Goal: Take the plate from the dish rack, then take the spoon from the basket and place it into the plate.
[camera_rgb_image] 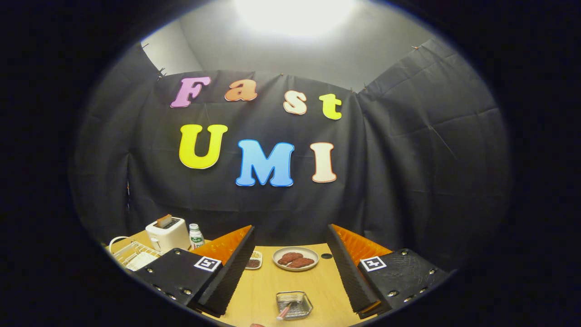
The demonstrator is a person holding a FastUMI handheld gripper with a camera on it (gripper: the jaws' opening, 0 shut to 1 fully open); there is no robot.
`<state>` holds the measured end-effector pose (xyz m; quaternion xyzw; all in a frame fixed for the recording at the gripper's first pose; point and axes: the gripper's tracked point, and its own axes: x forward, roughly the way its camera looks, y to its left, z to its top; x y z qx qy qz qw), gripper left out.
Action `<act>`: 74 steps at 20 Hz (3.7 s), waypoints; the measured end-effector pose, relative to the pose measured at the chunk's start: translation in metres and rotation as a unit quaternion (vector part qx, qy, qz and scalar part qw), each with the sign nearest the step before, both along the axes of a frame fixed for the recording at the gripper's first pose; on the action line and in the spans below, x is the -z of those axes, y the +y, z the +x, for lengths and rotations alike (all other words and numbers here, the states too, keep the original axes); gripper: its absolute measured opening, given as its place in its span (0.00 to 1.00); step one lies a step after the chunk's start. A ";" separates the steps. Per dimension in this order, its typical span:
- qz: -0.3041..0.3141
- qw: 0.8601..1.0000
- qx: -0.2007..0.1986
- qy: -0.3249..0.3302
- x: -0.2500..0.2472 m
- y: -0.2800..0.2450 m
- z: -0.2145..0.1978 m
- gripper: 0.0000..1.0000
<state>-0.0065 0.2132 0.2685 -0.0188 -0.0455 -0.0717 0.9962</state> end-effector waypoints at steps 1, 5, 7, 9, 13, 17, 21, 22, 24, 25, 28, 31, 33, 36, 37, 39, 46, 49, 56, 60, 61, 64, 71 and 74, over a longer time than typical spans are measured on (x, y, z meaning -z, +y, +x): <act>0.003 1.000 -0.005 0.004 0.000 0.011 0.000 0.96; 0.010 0.999 -0.025 0.019 0.003 0.058 0.002 0.96; 0.009 0.999 -0.032 0.030 0.008 0.079 0.005 0.96; 0.012 0.998 -0.040 0.046 0.018 0.103 0.007 0.96; 0.010 0.996 -0.052 0.077 0.039 0.142 0.018 0.96; 0.000 0.993 -0.050 0.107 0.065 0.171 0.032 0.94; -0.024 0.989 -0.034 0.139 0.089 0.191 0.049 0.80; -0.028 0.988 -0.034 0.147 0.094 0.197 0.053 0.79; -0.038 0.985 -0.027 0.163 0.107 0.205 0.062 0.79; -0.043 0.984 -0.022 0.174 0.116 0.208 0.066 0.79; -0.058 0.978 -0.013 0.200 0.135 0.217 0.076 0.69; -0.070 0.973 0.001 0.219 0.149 0.217 0.083 0.68; -0.078 0.969 0.015 0.234 0.157 0.214 0.085 0.66; -0.089 0.966 0.026 0.243 0.162 0.212 0.087 0.56; -0.094 0.965 0.024 0.243 0.161 0.214 0.088 0.41; -0.102 0.960 0.045 0.257 0.163 0.206 0.087 0.24; -0.141 0.948 0.073 0.276 0.151 0.224 0.090 0.10; -0.181 0.939 0.082 0.282 0.146 0.235 0.091 0.10; -0.255 0.924 0.093 0.271 0.126 0.250 0.087 0.10; -0.258 0.921 0.099 0.276 0.126 0.247 0.084 0.10; -0.256 0.921 0.102 0.276 0.125 0.244 0.085 0.10; -0.259 0.921 0.111 0.270 0.120 0.242 0.087 0.10; -0.281 0.918 0.122 0.252 0.096 0.236 0.082 0.10; -0.273 0.922 0.129 0.245 0.083 0.228 0.064 0.10</act>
